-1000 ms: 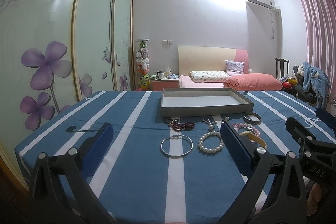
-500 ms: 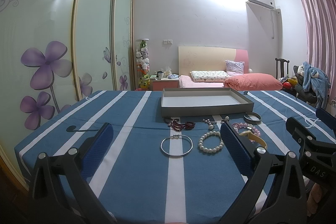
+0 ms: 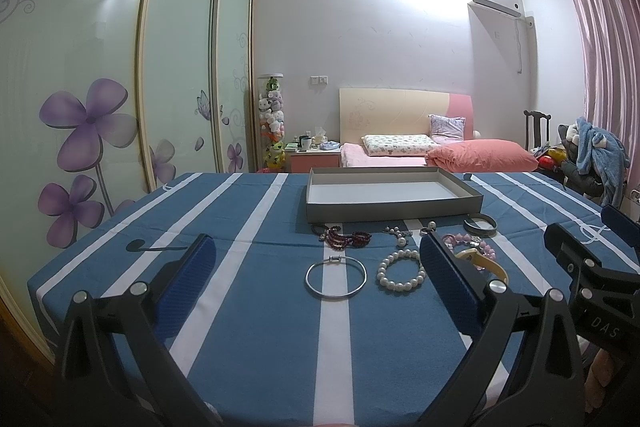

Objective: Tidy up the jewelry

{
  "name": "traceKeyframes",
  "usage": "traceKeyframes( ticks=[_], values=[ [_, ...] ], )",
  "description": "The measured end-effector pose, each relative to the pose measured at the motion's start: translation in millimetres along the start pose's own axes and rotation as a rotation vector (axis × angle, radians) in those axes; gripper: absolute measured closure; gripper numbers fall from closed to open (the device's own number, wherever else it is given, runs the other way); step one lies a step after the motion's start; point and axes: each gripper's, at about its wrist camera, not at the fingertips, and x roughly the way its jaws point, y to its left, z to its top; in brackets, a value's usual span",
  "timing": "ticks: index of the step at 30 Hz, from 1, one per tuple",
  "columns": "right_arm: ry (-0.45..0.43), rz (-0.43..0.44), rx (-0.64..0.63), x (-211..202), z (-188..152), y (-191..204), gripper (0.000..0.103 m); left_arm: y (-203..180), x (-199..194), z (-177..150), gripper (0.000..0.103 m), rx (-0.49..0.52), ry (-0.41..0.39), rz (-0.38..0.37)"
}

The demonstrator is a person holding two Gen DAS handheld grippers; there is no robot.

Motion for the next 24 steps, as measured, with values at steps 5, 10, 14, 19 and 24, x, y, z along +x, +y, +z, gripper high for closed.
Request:
traceKeyframes(
  ticks=[5,10,14,19,24],
  values=[
    [0.001,0.0,0.0,-0.1,0.0,0.0,0.002,0.0,-0.3,-0.1,0.004,0.0,0.0,0.0],
    [0.0,0.0,0.001,-0.1,-0.4,-0.1,0.002,-0.1,-0.2,-0.1,0.004,0.0,0.0,0.0],
    [0.001,0.0,0.001,0.1,-0.8,-0.1,0.002,0.0,0.0,-0.1,0.004,0.0,0.0,0.0],
    [0.001,0.0,0.001,0.3,-1.1,-0.3,0.002,0.0,0.1,0.0,0.004,0.0,0.001,0.0],
    [0.003,0.0,0.001,0.5,-1.1,-0.3,0.002,1.1,1.6,-0.7,0.004,0.0,0.003,0.001]
  ],
)
